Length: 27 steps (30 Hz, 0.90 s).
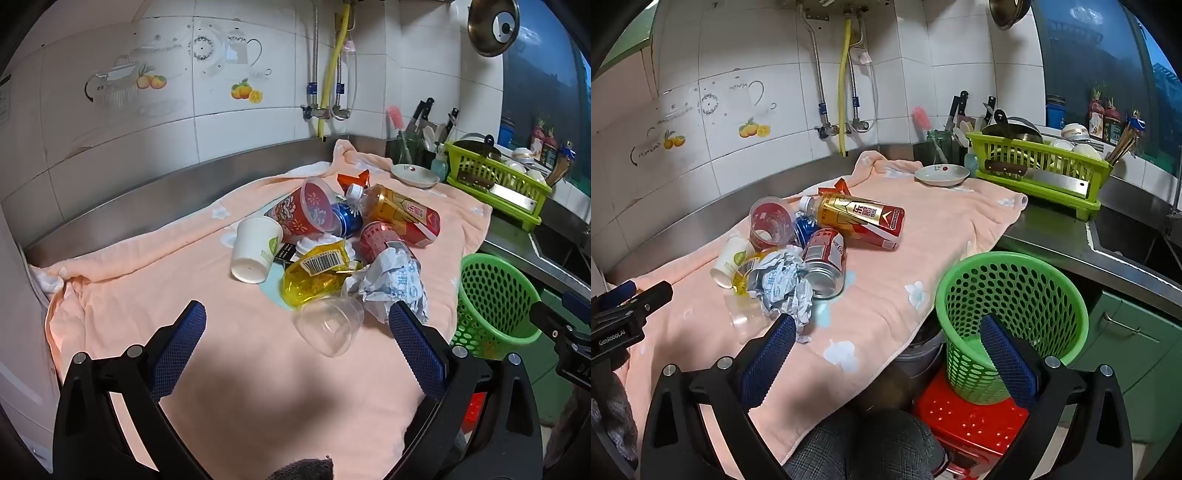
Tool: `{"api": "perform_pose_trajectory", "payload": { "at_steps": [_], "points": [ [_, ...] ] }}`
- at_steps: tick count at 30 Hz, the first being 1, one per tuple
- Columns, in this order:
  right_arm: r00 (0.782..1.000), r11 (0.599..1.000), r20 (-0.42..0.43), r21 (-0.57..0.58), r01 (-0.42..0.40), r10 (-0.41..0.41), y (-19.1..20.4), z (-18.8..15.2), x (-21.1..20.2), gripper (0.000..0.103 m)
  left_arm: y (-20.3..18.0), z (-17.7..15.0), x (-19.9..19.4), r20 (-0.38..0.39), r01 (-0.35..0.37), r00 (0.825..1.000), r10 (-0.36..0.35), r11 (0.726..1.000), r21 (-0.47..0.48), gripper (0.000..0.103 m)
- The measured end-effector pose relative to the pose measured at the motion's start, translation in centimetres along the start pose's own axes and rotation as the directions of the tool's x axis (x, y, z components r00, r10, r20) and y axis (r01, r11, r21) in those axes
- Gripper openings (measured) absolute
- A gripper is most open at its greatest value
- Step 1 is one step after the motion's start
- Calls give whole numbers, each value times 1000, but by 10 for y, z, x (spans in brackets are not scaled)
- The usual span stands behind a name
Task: Collect trash
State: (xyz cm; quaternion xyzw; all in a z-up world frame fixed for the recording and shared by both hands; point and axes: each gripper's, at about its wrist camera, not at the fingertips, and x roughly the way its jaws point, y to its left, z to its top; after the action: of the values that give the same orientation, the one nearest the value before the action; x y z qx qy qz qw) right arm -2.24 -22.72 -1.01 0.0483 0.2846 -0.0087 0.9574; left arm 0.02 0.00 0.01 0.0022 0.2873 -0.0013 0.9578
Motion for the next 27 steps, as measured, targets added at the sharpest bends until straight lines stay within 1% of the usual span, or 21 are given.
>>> {"api": "perform_pose_trajectory", "payload": {
  "at_steps": [12, 27],
  "points": [
    [1000, 1000, -6, 8, -3, 3, -5, -3, 2, 97, 1, -1, 0, 0, 9, 1000, -9, 1000, -8, 98],
    [1000, 1000, -16, 12, -13, 13, 0, -1, 4, 97, 4, -2, 2, -6, 11, 1000, -11, 1000, -25, 98]
  ]
}}
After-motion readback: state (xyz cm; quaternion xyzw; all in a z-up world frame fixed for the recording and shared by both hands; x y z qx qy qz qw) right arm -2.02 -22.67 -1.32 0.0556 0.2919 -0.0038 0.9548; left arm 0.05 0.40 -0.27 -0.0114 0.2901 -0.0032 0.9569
